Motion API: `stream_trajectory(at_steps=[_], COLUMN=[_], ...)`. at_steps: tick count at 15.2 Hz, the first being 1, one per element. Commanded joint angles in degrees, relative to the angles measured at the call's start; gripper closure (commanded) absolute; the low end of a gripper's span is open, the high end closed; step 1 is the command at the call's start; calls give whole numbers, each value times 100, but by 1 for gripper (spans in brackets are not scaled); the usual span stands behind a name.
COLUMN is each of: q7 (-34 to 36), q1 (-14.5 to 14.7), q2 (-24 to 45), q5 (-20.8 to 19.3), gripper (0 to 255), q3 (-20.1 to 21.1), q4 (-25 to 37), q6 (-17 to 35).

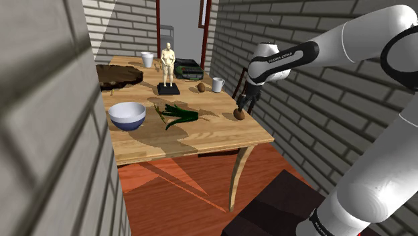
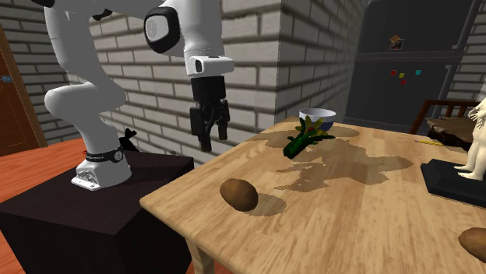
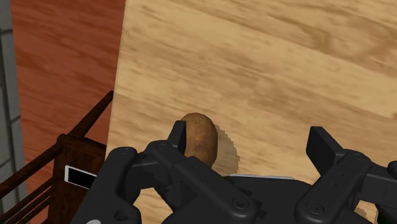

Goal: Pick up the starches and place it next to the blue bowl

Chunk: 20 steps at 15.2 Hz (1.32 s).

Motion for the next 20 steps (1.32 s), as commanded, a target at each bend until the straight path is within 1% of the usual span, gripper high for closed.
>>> stream_trajectory(at_steps=[1,6,14,20], q7=[-10,-76,-131,-132], q1=[-50,-192,-241,-241], q2=[353,1259,1653,1655], q5=[-16,22,104,105], gripper=[0,0,0,0], q3=[-52,-168,-157,-157], q4=[221,883,792,794], q6=[186,545,1027,1027])
